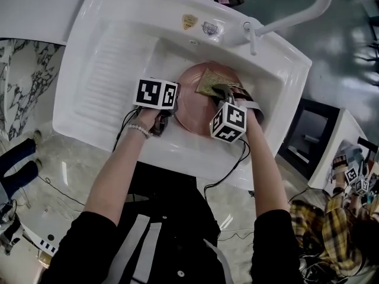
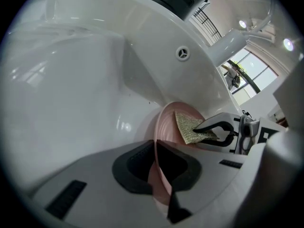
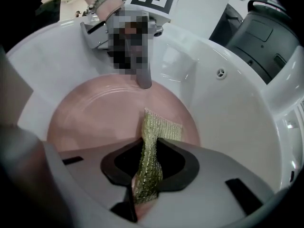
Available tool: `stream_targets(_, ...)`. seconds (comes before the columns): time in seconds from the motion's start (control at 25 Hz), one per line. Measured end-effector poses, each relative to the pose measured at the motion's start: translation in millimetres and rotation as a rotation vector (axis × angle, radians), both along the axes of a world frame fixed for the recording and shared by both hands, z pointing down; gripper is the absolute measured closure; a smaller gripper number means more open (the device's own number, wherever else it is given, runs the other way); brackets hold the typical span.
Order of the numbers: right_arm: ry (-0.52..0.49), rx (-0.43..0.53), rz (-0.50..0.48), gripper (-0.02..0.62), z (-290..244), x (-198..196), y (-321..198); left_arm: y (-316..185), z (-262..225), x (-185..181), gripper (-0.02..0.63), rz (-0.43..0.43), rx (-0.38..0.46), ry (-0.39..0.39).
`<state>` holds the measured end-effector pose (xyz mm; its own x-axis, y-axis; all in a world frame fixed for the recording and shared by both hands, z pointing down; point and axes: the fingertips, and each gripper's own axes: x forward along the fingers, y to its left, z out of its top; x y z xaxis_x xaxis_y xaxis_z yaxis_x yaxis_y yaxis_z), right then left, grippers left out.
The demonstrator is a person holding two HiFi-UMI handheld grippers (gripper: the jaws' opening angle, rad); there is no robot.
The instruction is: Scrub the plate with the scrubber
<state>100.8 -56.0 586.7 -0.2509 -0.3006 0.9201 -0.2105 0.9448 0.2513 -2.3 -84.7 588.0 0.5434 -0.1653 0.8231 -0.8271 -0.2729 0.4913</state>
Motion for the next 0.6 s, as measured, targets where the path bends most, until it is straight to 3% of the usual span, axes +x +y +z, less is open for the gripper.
stream_targets(0.6,-0.132,-0.396,-0.029,0.512,-19,-18,92,0,-1,0,0.591,-0.002,0.003,0.005)
